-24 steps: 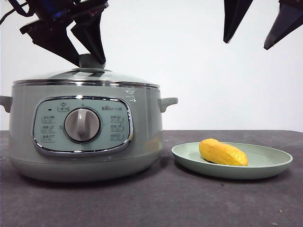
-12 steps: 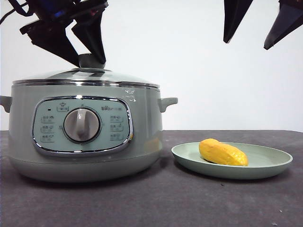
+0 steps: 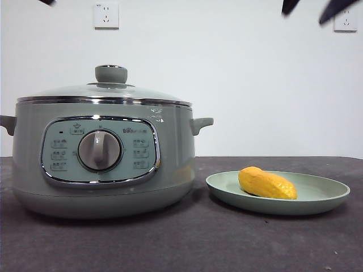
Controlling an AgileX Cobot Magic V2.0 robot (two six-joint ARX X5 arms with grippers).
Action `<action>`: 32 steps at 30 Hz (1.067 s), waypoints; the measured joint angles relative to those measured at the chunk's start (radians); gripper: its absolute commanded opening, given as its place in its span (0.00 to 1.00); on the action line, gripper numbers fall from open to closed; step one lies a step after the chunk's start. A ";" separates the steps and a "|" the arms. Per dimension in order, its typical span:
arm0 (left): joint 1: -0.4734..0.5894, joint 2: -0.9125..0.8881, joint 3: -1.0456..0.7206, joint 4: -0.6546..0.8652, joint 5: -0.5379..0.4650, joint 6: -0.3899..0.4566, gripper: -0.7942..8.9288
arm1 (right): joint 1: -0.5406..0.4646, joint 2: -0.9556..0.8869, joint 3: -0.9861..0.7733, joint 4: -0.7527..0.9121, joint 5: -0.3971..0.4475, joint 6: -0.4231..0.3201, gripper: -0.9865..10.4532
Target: Take the corn out from the steamer,put the corn on the plate,close the lid
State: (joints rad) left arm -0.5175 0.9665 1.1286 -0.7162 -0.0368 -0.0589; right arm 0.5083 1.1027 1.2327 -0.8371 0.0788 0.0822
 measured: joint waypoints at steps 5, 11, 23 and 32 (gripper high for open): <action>0.000 -0.183 -0.112 0.035 -0.092 0.015 0.07 | 0.048 -0.239 -0.242 0.206 0.002 0.000 0.07; 0.000 -0.355 -0.350 0.164 -0.118 0.017 0.07 | 0.055 -0.475 -0.517 0.388 0.003 0.000 0.07; 0.000 -0.384 -0.434 0.170 -0.118 -0.035 0.08 | 0.055 -0.512 -0.565 0.392 0.054 0.000 0.09; 0.000 -0.377 -0.434 0.168 -0.118 -0.039 0.08 | 0.055 -0.512 -0.565 0.376 0.055 0.000 0.09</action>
State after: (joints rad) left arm -0.5175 0.5892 0.6945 -0.5480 -0.1547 -0.0982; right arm 0.5636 0.5907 0.6674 -0.4610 0.1337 0.0822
